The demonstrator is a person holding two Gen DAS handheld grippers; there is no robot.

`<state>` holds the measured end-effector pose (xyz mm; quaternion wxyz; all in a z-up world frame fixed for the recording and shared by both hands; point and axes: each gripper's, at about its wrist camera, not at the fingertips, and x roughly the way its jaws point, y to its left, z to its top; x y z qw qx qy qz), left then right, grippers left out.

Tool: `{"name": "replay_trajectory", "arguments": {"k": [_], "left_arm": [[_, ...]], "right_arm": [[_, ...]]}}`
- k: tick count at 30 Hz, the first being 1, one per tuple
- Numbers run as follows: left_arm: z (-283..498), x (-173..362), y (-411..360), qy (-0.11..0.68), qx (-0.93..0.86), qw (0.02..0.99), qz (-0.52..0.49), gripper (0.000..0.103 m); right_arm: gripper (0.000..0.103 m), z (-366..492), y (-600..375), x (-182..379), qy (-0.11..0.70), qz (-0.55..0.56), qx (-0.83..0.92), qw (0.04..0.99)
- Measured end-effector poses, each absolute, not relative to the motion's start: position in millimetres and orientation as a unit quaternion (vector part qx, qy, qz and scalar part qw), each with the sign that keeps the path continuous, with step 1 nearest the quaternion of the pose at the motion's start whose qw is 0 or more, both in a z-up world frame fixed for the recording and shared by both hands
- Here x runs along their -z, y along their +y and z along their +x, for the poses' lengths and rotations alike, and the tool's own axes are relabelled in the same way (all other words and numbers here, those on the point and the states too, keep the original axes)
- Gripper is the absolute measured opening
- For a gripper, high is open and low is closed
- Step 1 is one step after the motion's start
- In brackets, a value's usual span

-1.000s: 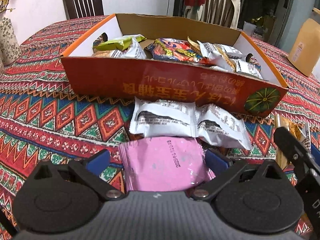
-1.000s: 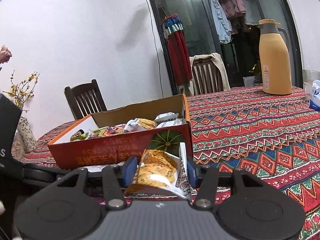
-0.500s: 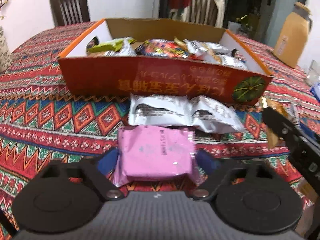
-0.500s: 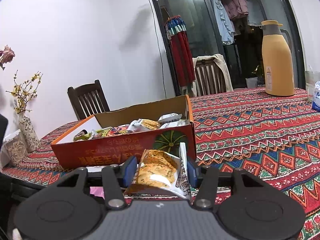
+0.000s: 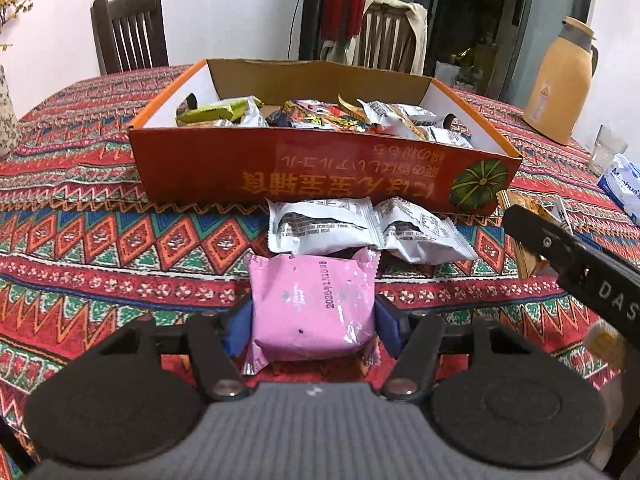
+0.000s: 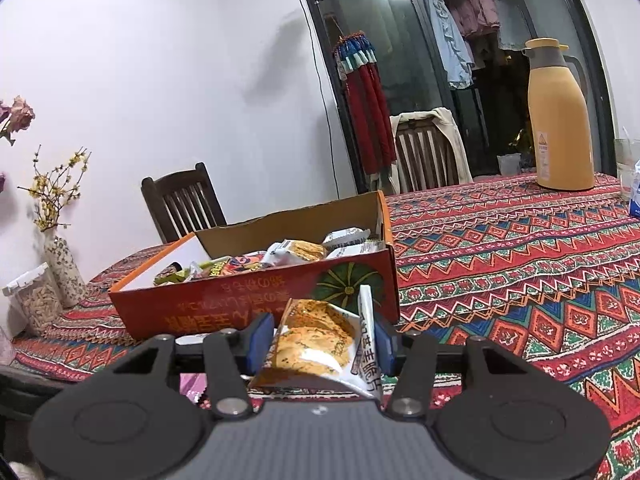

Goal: Organize snacks
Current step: 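Carry both packets over the box and open both grippers to drop them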

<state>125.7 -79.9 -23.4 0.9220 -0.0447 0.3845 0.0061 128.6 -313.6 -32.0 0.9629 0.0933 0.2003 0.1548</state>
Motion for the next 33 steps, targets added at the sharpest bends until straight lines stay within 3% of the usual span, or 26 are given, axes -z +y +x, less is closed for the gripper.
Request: {"name": "replay_trajectory", "arguments": {"k": [21,33], "left_arm": [[93,-7,-45,0.302,0.01,0.952,-0.042,0.063],[110,-47,-40,0.242,0.033,0.969,-0.039,0.063]], "right_arm": [[0.051,119,-298,26,0.178,0.046,-0.149,0.972],[0.051,126,-281,-11,0.146,0.03,-0.146,0.978]]}}
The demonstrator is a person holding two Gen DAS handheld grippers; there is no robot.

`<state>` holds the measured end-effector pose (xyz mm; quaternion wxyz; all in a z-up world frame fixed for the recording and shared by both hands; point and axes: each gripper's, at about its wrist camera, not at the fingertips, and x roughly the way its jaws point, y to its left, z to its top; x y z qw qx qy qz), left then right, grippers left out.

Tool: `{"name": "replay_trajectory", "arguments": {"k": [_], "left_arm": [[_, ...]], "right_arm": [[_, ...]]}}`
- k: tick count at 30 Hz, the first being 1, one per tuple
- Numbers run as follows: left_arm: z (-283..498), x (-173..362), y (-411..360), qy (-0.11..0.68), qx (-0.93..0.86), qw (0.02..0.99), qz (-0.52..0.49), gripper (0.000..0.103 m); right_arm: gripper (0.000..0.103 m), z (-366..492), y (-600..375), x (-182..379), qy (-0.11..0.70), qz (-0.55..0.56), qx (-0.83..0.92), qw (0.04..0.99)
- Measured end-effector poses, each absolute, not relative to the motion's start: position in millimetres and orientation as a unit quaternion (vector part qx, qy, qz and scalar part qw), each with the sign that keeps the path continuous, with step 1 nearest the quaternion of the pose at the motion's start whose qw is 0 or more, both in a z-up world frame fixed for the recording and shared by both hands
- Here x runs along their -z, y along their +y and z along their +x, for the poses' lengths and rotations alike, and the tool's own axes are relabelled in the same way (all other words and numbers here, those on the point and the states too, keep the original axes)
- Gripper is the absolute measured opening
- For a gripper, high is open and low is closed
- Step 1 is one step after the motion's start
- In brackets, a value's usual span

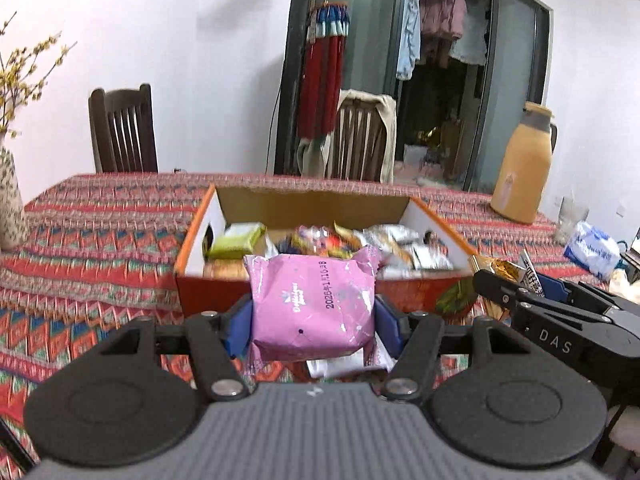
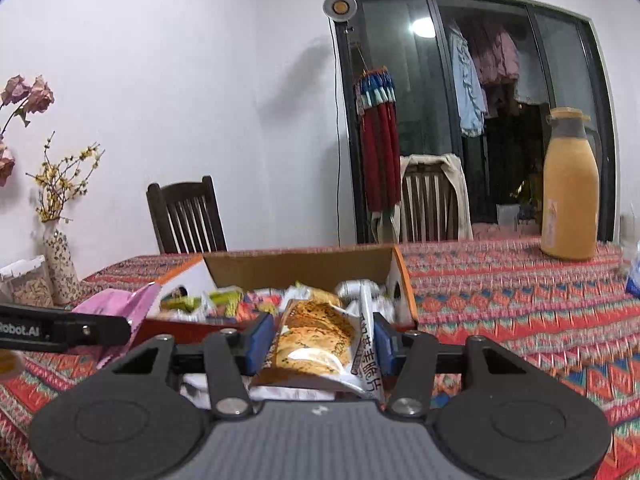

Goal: Organize snacks
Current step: 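Carry both packets over the box and open both grippers to drop them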

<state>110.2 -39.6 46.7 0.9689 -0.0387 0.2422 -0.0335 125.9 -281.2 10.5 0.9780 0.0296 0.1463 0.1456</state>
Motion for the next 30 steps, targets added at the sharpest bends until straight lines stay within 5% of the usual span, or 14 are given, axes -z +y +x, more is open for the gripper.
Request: {"name": "replay_trajectory", "arguments": {"k": [16,30], "left_arm": [[197,-88,-21,0.185,-0.011,0.981,-0.057,0.063],[257,-46,-10,0.196,-0.047,0.978,-0.048,0.064]], "right_arm": [[0.051,212,-248,-60,0.101,0.031,-0.136,0.985],[0.051,271,-243,-26,0.139,0.026,-0.128,0.982]]}}
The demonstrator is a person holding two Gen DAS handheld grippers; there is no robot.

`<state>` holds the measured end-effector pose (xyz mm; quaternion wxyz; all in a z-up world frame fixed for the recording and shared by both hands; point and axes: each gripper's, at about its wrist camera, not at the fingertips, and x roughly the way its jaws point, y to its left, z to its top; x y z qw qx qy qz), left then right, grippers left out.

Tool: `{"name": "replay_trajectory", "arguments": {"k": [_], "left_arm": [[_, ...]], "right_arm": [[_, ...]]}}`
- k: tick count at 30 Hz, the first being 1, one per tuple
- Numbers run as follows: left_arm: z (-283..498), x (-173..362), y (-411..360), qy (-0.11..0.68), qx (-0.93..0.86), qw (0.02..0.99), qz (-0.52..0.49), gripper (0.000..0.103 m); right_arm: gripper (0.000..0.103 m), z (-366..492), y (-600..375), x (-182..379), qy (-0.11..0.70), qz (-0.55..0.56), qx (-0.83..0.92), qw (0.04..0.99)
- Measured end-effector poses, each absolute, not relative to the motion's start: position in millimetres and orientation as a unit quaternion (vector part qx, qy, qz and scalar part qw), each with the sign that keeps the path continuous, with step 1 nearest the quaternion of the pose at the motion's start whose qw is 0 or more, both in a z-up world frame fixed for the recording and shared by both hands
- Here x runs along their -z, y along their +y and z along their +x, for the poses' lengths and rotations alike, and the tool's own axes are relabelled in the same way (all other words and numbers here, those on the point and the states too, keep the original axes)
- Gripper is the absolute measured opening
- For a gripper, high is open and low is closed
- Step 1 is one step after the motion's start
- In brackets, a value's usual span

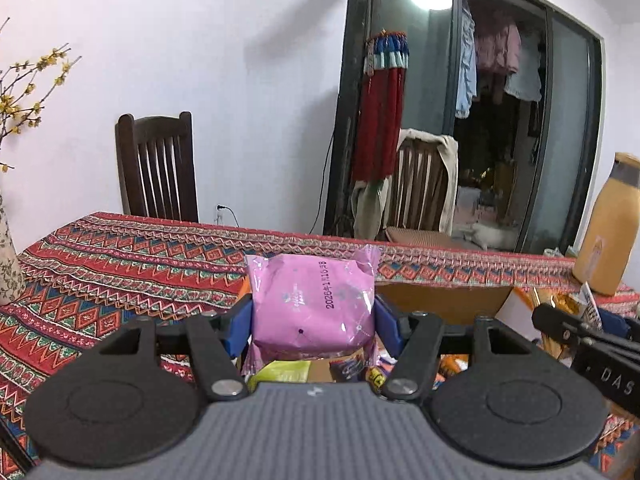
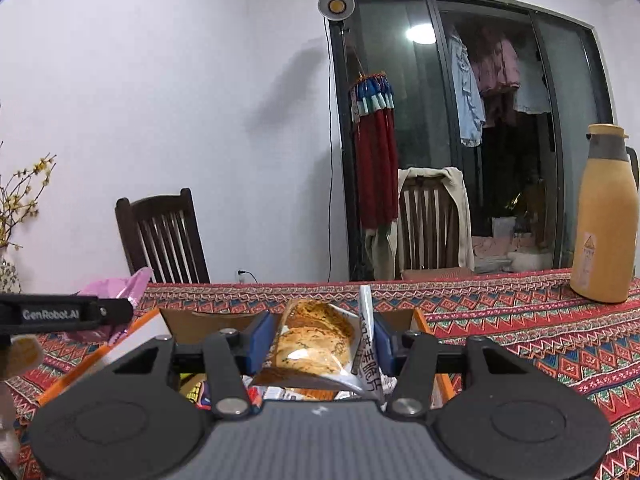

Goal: Organize snacks
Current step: 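Carry both packets over the box and open both grippers to drop them, then move both tools back toward the remaining white packets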

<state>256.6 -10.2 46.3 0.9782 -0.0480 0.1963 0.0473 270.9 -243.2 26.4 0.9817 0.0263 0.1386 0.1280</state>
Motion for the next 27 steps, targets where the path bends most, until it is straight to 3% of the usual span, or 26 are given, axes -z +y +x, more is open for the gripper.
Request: {"name": "replay_trajectory", "arguments": {"k": [2,4,5,6,7,8,9,27], "left_arm": [[257,-43,-12,0.199,-0.048,0.978,-0.046,0.064],[256,-40,-11,0.198,-0.051,0.978,-0.048,0.067],[254,-41,-10,0.193,-0.053,0.978,-0.051,0.074],[251,-41,-7,0.186,-0.052,0.979,-0.057,0.089],[249,-42,-5,0.18,-0.054,0.98,-0.063,0.094],[247,-43,-2,0.172,-0.057,0.981,-0.067,0.103],[244,-43,-1,0.166,-0.057,0.982,-0.07,0.103],[234,-54,10,0.19,-0.094,0.971,-0.107,0.103]], "right_arm": [[0.052,272,-244,-25,0.142,0.029,-0.128,0.981],[0.061,272,-245,-23,0.145,0.031,-0.125,0.981],[0.062,272,-245,-23,0.145,0.033,-0.123,0.981],[0.072,271,-246,-23,0.147,0.036,-0.123,0.981],[0.09,270,-248,-22,0.15,0.042,-0.123,0.98],[0.099,270,-249,-22,0.151,0.047,-0.121,0.98],[0.103,269,-251,-22,0.152,0.052,-0.119,0.98],[0.103,259,-259,-21,0.147,0.064,-0.089,0.983]]}}
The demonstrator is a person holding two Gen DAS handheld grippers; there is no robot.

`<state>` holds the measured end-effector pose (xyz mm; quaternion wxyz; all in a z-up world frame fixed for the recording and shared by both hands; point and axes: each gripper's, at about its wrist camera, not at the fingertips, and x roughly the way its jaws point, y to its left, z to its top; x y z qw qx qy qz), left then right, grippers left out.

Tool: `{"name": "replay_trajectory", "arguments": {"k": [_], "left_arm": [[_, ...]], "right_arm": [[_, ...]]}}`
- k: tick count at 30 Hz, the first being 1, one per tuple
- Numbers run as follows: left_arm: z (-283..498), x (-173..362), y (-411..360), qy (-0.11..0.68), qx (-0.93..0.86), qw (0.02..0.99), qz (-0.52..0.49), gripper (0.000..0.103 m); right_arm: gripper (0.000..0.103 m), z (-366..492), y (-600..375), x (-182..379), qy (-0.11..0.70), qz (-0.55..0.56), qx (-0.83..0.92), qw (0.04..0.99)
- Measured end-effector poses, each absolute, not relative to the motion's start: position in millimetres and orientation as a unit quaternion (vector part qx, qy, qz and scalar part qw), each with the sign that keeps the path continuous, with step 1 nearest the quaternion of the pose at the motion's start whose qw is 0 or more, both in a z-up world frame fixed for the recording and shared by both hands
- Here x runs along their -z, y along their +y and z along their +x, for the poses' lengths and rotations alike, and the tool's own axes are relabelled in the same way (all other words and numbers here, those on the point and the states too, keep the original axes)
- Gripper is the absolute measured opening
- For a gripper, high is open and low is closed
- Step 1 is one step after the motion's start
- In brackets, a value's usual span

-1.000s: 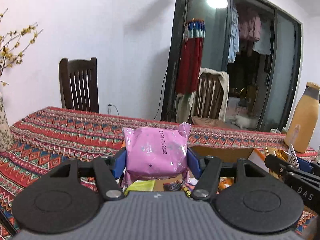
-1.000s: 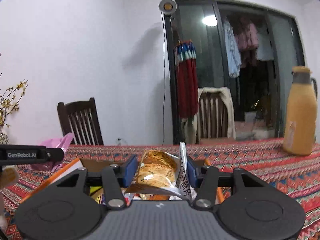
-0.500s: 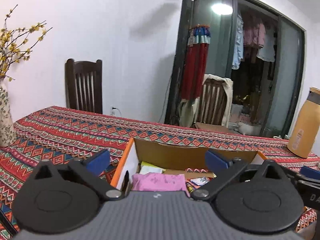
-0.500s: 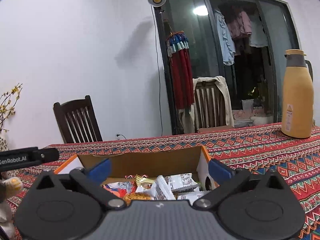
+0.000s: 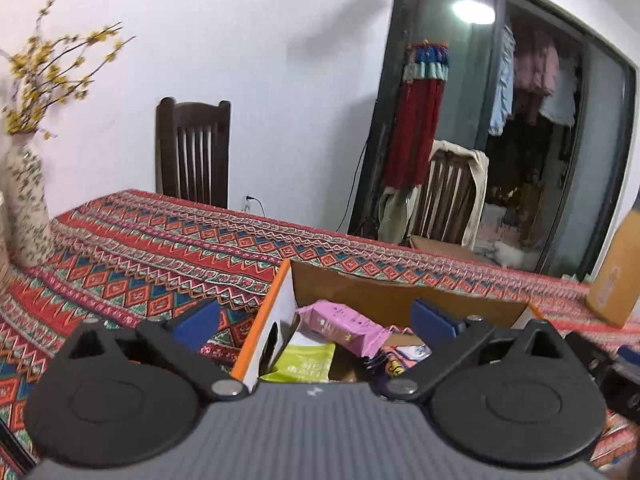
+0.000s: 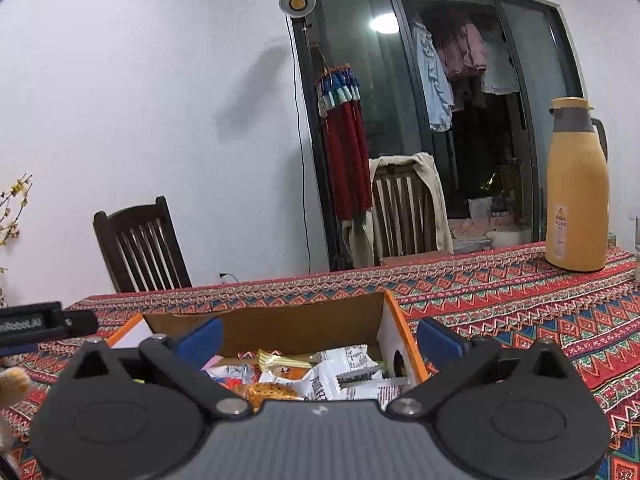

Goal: Organize snacks
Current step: 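Move both tools back toward the remaining white packets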

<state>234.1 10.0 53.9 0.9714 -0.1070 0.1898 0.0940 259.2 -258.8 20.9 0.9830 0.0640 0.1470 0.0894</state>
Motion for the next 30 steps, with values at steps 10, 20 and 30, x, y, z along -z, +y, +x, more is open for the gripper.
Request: {"name": "replay_trajectory", "arguments": {"k": [10,20,30], "left_arm": [[171,-86,22,0.161,-0.092,0.978,-0.094,0.103],[144,-49,22,0.204,-0.062,0.975,-0.061,0.103],[146,-11,28,0.218,-0.068,0.972,-0.057,0.103]], "right_arm": [[0.103,230,-255,-43,0.126,0.053,-0.106,0.985],[0.103,174,-268,-45,0.143,0.035,-0.102,0.984],[0.103,165,-273,6,0.205,0.039,-0.094,0.973]]}}
